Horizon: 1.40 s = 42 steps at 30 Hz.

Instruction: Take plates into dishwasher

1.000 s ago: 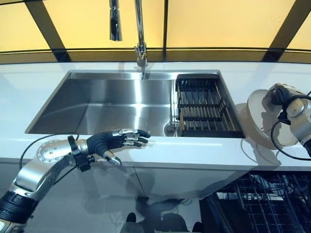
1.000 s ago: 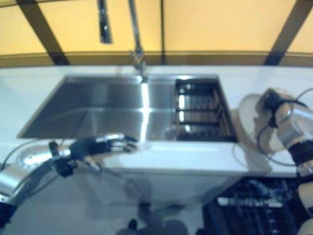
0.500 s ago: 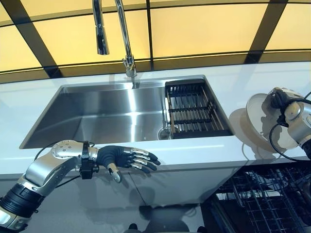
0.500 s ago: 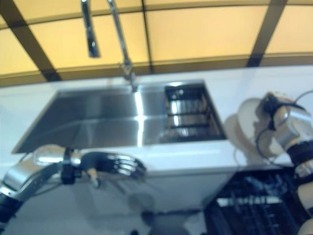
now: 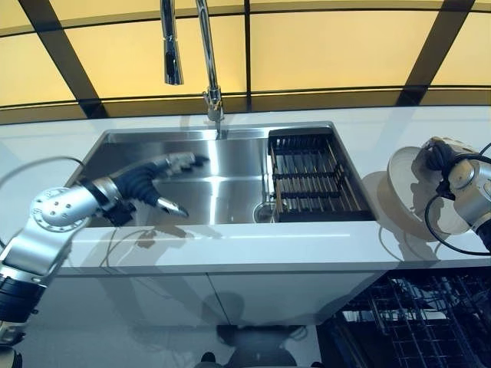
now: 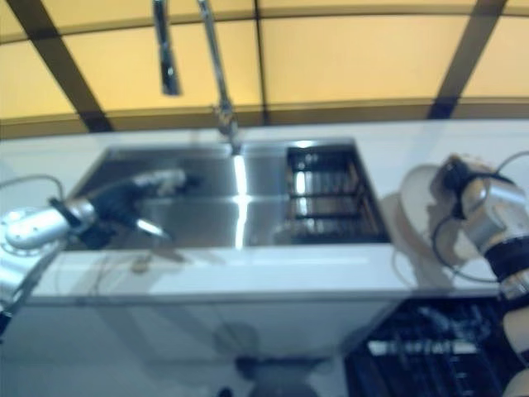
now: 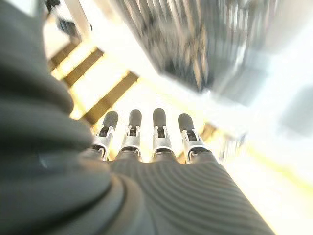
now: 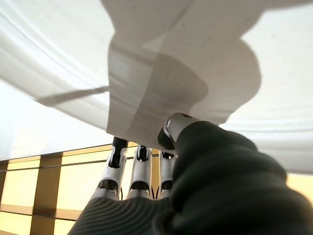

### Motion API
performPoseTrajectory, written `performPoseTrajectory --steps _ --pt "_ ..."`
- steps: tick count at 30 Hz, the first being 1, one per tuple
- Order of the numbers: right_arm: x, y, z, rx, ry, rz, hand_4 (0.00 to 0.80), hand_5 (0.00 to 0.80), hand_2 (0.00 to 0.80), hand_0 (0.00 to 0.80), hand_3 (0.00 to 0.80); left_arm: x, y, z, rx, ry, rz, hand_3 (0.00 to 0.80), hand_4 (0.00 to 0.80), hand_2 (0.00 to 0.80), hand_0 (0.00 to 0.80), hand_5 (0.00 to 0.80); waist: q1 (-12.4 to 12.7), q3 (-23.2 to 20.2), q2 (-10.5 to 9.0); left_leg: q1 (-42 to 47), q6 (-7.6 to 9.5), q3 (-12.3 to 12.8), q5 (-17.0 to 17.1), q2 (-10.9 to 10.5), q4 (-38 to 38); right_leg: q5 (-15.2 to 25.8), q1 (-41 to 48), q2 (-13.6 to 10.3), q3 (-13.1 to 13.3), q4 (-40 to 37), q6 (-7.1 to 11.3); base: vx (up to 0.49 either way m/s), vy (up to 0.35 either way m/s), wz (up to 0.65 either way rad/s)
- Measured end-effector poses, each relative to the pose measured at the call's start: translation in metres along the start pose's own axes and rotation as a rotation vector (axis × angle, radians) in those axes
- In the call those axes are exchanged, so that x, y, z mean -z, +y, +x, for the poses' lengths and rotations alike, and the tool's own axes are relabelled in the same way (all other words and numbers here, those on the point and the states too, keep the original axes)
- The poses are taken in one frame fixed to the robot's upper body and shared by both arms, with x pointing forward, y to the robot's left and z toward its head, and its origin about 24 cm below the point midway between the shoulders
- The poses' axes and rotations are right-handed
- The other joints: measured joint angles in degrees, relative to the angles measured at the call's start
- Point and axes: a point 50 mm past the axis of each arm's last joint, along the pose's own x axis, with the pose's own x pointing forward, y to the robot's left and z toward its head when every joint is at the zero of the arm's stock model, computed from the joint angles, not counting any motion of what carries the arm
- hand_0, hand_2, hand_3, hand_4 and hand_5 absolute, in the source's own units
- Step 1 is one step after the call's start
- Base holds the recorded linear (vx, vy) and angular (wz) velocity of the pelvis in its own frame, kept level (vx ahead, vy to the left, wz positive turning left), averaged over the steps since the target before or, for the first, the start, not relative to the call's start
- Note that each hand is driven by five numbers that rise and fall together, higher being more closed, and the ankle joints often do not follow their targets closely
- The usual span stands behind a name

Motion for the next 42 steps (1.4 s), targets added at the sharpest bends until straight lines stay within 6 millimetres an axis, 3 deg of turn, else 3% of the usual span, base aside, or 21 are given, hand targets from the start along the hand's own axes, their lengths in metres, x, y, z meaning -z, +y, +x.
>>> performPoseTrajectory --steps 9,13,20,35,42 --pt "-0.003 -0.001 0.0 0.004 -0.02 0.003 0.8 0.8 0.8 0.8 0.8 -0.006 0.023 -0.008 -0.182 0.012 0.353 0.0 0.0 0.0 0.0 0.0 0.54 -0.12 -0.54 -0.08 0.22 -0.07 -0.16 0.03 -0.01 -0.05 0.0 0.0 -0.09 -0.01 0.01 0.0 0.0 0.0" --pt "-0.005 -0.002 -0.001 -0.007 -0.033 0.002 0.8 0.8 0.8 0.8 0.8 -0.011 0.03 -0.003 -0.206 -0.011 0.525 0.0 0.0 0.0 0.0 0.0 0.39 -0.38 -1.02 -0.07 0.21 -0.04 -0.16 0.02 -0.01 -0.06 -0.01 0.01 -0.06 0.0 0.02 0.0 0.0 0.0" --pt "-0.017 0.0 -0.001 -0.022 -0.094 -0.006 0.8 0.8 0.8 0.8 0.8 -0.007 0.028 -0.003 -0.222 -0.043 0.585 0.0 0.0 0.0 0.0 0.0 -0.43 -0.56 -1.32 0.02 0.2 0.11 -0.16 0.03 0.0 -0.07 -0.03 0.03 0.12 0.0 0.03 0.0 0.0 0.0" --pt "-0.039 0.003 -0.005 -0.057 -0.199 -0.011 0.8 0.8 0.8 0.8 0.8 0.013 0.019 -0.006 -0.213 0.027 0.525 0.0 0.0 0.0 0.0 0.0 -1.15 -0.57 -1.41 1.01 0.04 1.37 -0.36 0.25 -0.01 -0.06 -0.07 0.3 1.5 0.0 0.01 0.004 0.001 -0.04" --pt "-0.051 0.002 -0.009 -0.085 -0.249 -0.026 0.8 0.8 0.8 0.8 0.8 0.011 0.005 -0.003 -0.218 -0.094 0.767 0.0 0.0 0.0 0.0 0.0 -1.33 -0.56 -1.46 1.02 -0.01 1.5 -0.4 0.38 -0.01 -0.08 -0.14 0.42 1.64 -0.01 -0.03 0.0 0.0 0.0"
